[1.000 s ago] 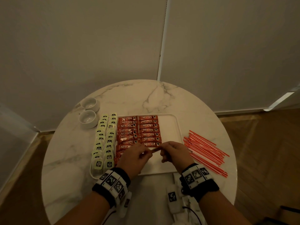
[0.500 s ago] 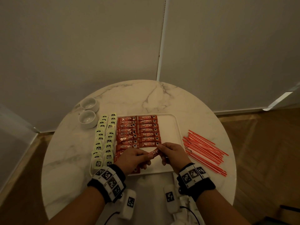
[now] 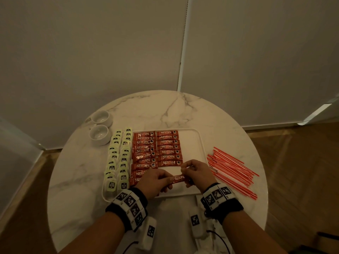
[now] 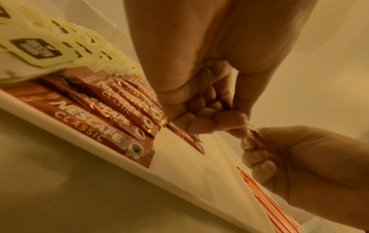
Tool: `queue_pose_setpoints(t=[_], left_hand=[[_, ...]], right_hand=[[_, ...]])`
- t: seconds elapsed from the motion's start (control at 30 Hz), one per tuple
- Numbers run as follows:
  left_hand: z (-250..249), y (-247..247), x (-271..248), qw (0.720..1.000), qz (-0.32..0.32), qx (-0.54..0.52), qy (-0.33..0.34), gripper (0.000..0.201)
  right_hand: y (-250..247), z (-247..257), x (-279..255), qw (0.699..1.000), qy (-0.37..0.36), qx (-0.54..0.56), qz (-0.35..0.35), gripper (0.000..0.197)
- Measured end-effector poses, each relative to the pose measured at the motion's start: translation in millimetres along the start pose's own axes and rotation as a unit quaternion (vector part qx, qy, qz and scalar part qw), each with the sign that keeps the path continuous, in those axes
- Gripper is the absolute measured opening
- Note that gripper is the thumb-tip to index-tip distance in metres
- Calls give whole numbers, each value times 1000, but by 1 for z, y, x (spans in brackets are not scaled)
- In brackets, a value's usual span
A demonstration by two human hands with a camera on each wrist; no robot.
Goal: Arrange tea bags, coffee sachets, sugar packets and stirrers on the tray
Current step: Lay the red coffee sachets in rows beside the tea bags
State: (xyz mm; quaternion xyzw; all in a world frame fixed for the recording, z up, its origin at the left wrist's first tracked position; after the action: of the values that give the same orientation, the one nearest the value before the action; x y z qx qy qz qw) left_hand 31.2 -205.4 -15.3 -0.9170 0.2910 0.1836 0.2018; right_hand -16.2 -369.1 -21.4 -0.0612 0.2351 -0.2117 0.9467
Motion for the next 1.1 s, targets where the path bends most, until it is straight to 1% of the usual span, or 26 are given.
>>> queue_pose_setpoints(t=[0.07, 0.17, 0.2, 0.3, 0.37, 0.43, 0.47, 0.5, 0.57, 0.6, 0.67, 0.77, 0.83, 0.93, 1.0, 1.1], left_hand=[[2, -1, 2, 1000, -11, -1, -6, 11], [5, -3, 5, 999, -40, -3, -14, 10], [6, -4, 5, 998, -52, -5, -19, 12], [10, -4, 5, 996, -74, -7, -41, 20], [10, -2, 4, 996, -83, 27, -26, 17], [6, 2, 3, 991, -88, 100, 24, 18], [4, 7, 2, 982, -80, 158, 57, 22], [3, 12, 1, 969, -68, 221, 90, 27], [4, 22, -2, 937, -54, 315, 143, 36], [4, 25, -3, 922, -56, 349, 156, 39], [7, 29, -5, 898, -61, 405, 160, 43], [9, 33, -6, 865, -72, 473, 149, 48], [11, 35, -5, 854, -68, 498, 138, 53], [13, 37, -3, 845, -45, 518, 123, 59], [14, 37, -3, 844, -39, 524, 112, 61], [16, 36, -2, 837, -43, 536, 94, 62]], right_hand=[[0, -1, 1, 1000, 6, -14, 15, 13], [-2, -5, 4, 997, 15, -63, 38, 12], [-3, -8, 6, 997, 21, -75, 29, 12], [-10, -20, 19, 990, 42, -131, -24, 9], [-9, -25, 25, 981, 43, -181, -47, 9], [-4, -25, 28, 977, 31, -207, -49, 6], [-1, -22, 27, 974, 19, -220, -46, 4], [2, -19, 26, 971, 5, -237, -45, 7], [3, -15, 23, 958, -25, -276, -68, 15], [2, -13, 19, 950, -38, -297, -86, 16], [3, -13, 10, 936, -62, -334, -96, 21], [13, -17, -5, 910, -110, -396, -53, 37], [19, -22, -11, 894, -125, -429, -23, 49], [24, -28, -12, 868, -112, -483, 24, 63], [27, -29, -13, 856, -108, -504, 33, 65], [30, -28, -15, 849, -116, -514, 33, 64]])
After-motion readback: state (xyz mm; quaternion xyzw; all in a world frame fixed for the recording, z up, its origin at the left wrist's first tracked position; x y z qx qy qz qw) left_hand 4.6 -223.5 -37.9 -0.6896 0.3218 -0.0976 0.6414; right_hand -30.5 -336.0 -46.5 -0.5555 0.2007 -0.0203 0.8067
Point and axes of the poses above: each hand's wrist, its own x-axis towards the middle knuckle, its own y-axis out of the palm, z = x × y, the point moved 5 cm from there along x, towards the middle knuckle, and after that the axes turned 7 degrees about -z, right-handed, at the moved point
